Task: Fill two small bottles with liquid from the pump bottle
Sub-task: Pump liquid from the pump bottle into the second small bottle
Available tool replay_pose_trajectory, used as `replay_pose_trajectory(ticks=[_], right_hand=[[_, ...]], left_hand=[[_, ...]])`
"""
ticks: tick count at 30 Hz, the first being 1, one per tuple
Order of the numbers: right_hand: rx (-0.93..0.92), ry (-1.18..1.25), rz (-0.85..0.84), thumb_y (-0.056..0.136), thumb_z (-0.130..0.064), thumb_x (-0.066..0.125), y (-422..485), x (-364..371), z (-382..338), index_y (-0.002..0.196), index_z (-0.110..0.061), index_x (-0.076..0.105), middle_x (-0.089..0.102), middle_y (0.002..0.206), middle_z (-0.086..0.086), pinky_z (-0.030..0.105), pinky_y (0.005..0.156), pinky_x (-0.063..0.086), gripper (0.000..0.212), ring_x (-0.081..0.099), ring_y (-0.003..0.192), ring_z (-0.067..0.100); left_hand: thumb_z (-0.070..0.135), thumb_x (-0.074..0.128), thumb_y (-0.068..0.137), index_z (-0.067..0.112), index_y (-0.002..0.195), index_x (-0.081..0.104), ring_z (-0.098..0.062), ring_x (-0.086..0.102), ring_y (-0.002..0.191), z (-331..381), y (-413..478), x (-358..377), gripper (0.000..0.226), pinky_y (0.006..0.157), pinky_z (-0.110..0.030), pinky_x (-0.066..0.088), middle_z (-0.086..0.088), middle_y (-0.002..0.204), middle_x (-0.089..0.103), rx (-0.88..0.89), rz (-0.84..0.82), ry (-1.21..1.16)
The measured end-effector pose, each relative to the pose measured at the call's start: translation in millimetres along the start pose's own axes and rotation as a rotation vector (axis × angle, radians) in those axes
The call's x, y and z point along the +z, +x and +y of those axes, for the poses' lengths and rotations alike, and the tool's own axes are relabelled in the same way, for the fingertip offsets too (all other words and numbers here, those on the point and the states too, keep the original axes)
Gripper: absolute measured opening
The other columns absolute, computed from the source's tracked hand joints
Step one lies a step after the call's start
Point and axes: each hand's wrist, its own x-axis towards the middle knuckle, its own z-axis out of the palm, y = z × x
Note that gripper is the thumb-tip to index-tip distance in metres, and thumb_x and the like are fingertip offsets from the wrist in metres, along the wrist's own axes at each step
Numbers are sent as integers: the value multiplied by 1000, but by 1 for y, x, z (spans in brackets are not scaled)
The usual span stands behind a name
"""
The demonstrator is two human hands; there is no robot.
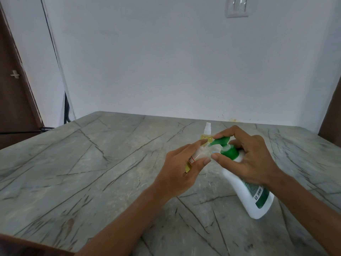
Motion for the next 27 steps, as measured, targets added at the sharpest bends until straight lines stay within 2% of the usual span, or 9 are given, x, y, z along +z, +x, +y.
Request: replay_pose_trajectory(ticks=[2, 6, 8, 11, 16, 19, 22, 24, 27], right_hand=[[-5, -20, -19, 82, -45, 65, 0, 0, 1, 113, -23, 57, 66, 74, -21, 15, 48, 47, 38, 60, 52, 4], [7, -5, -51, 85, -43, 64, -3, 0, 4, 122, -21, 55, 64, 78, -27, 33, 58, 56, 44, 61, 55, 2], [17, 15, -63, 85, -42, 64, -4, 0, 5, 123, -22, 54, 65, 81, -26, 35, 59, 56, 44, 61, 55, 3], [14, 20, -70, 85, -43, 64, -4, 0, 4, 123, -22, 54, 65, 79, -24, 31, 55, 54, 45, 61, 55, 3], [10, 9, -54, 83, -45, 65, -2, -1, 1, 119, -21, 55, 67, 77, -15, 17, 48, 46, 44, 60, 52, 8], [18, 13, -29, 80, -46, 68, 0, -1, 1, 112, -27, 57, 68, 76, -17, 16, 46, 45, 38, 60, 50, 10], [36, 44, -1, 78, -44, 71, -1, -1, 2, 105, -28, 59, 71, 75, -13, 19, 48, 50, 34, 66, 56, 8], [35, 40, 10, 78, -44, 70, -1, -1, 2, 103, -26, 60, 72, 74, -10, 22, 48, 52, 33, 67, 57, 7], [10, 11, 12, 80, -45, 68, 0, -1, 1, 104, -26, 59, 70, 74, -13, 16, 46, 47, 32, 64, 55, 5]], left_hand=[[34, 55, 93, 8, 128, 56, -4, 57, 69, 1, 1, -1, 44, 61, -11, 44, 3, 89, 67, -12, 18, 9], [34, 54, 93, 12, 130, 56, 2, 54, 68, 0, 1, -2, 42, 64, -5, 39, 11, 87, 62, -39, 29, 35], [35, 53, 94, 13, 131, 54, 1, 54, 68, 0, 1, -2, 43, 63, -4, 38, 11, 85, 61, -45, 20, 43], [35, 53, 94, 14, 132, 53, -2, 54, 67, -1, 1, -1, 44, 61, -5, 39, 9, 84, 61, -43, 7, 50], [33, 56, 93, 11, 132, 53, -5, 53, 67, 1, 1, -2, 45, 59, -9, 42, 8, 83, 61, -43, 3, 46], [31, 59, 91, 9, 131, 54, -6, 54, 66, 1, 2, -2, 46, 58, -13, 44, 7, 83, 62, -25, 10, 53], [32, 59, 91, 7, 131, 54, -8, 56, 67, 1, 1, -2, 47, 59, -18, 47, -1, 89, 67, 1, -13, 48], [32, 60, 91, 9, 132, 53, -7, 56, 68, 2, 0, -1, 48, 59, -16, 47, -1, 92, 68, 1, -26, 54], [35, 63, 88, 14, 131, 54, 0, 56, 68, 5, 2, -2, 48, 59, -7, 43, 12, 91, 64, -39, -18, 32]])
